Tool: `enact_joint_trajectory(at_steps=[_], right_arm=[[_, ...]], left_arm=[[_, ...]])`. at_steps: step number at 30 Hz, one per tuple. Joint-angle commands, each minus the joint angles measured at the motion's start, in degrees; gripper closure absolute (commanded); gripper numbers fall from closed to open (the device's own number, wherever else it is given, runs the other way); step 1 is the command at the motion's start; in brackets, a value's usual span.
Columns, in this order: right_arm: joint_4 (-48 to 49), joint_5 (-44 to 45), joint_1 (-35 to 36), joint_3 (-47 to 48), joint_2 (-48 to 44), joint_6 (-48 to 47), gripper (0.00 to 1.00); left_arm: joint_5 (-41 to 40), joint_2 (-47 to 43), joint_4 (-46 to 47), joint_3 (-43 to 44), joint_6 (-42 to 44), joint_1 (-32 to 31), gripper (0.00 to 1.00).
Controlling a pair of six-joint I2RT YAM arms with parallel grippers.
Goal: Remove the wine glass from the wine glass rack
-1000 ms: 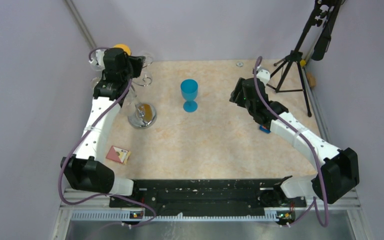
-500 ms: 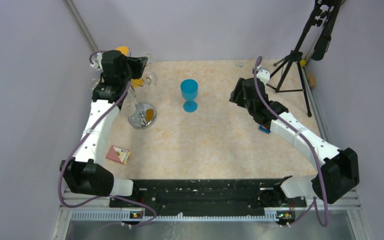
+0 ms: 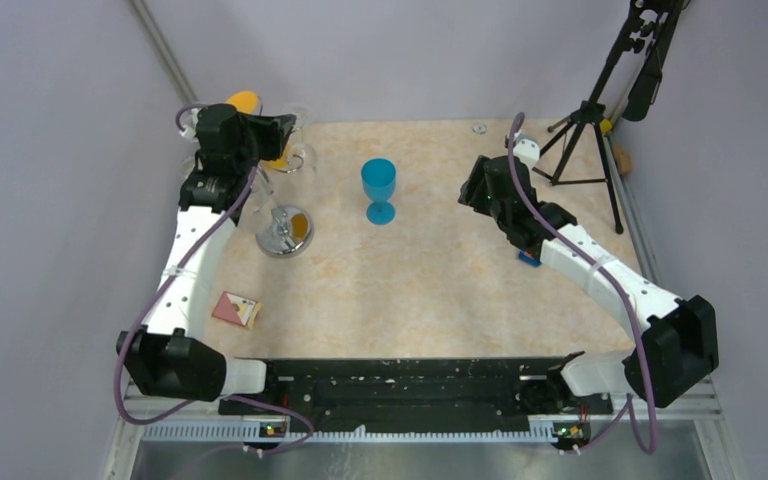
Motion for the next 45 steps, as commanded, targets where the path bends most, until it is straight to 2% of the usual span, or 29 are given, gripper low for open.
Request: enact_joint_trajectory(at_steps=[1, 7, 18, 25, 30, 37, 45], right_arm=[[1.2, 0.0, -0.6, 0.6, -1.1, 0.4, 0.43], [1.2, -0.4, -0.6, 0.6, -1.1, 0.5, 0.43], [0.9, 0.2, -0.6, 0.4, -1.5, 0.9, 0.43], [0.8, 0.7, -0.6, 0.2, -1.8, 1.3, 0.41], [0.8, 0.7, -0.6, 0.2, -1.7, 1.6, 0.41], [0.5, 1.0, -0.6, 0.0, -2.0, 2.2, 0.41], [0.6, 0.9, -0.6, -0.2, -2.5, 2.7, 0.41]], left_arm=[[-1.2, -4.8, 2.4, -0.8, 1.6, -0.2, 1.0], [-5.3, -5.7, 1.5, -0.6, 4.1, 0.1, 1.0], [-7.6, -4.2, 1.5, 1.5, 6.9, 2.7, 1.0], [1.5, -1.1, 6.8, 1.5, 1.4, 7.2, 1.0], [4.5, 1.9, 9.9, 3.5, -1.2, 7.9, 1.0], [13.2, 5.7, 17.2, 4.6, -10.1, 8.0, 1.0], [16.4, 5.2, 21.2, 4.2, -9.3, 7.9, 1.0]])
